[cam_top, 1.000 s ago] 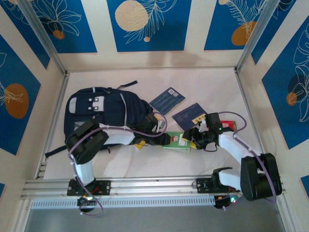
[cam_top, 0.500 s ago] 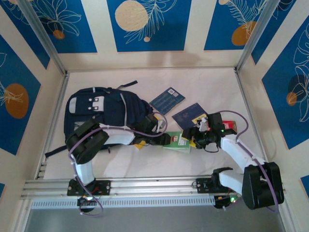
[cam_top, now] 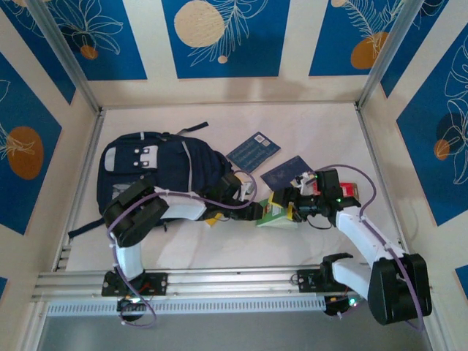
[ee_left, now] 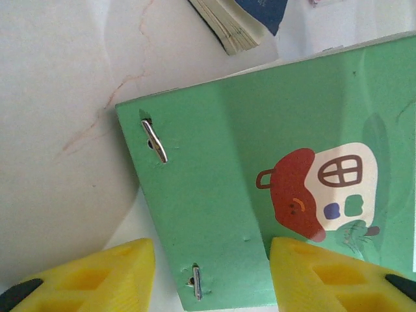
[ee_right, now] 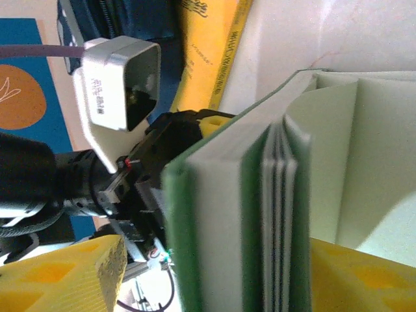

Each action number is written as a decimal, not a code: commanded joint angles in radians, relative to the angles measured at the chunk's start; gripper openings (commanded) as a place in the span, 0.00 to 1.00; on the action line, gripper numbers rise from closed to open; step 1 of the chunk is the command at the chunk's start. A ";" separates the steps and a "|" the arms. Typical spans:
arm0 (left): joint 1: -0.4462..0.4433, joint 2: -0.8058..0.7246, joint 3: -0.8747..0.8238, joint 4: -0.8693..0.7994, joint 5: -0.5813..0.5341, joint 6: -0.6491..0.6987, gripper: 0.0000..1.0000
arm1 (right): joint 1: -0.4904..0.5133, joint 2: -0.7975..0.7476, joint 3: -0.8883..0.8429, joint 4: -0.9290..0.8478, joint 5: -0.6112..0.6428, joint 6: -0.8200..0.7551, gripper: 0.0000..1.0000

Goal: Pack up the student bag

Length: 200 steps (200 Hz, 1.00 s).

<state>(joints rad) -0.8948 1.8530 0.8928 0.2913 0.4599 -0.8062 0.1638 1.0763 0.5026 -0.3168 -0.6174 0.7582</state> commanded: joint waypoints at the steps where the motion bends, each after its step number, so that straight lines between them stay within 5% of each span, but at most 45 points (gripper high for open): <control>1: -0.020 0.017 -0.015 -0.026 0.013 0.006 0.49 | 0.009 0.037 -0.018 0.011 -0.017 -0.019 0.70; 82: -0.016 0.000 -0.025 -0.032 -0.012 0.006 0.49 | -0.013 -0.071 -0.002 -0.128 0.136 -0.065 0.50; 137: 0.002 -0.040 -0.029 -0.050 -0.013 0.003 0.49 | -0.017 -0.074 -0.003 -0.138 0.131 -0.067 0.08; 200: 0.125 -0.198 -0.091 0.015 0.104 -0.097 0.64 | -0.020 -0.179 0.071 -0.089 -0.008 0.010 0.01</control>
<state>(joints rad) -0.8116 1.7237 0.8089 0.2661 0.4824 -0.8436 0.1474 0.9527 0.5163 -0.4637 -0.4908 0.7094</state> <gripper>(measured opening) 0.619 0.150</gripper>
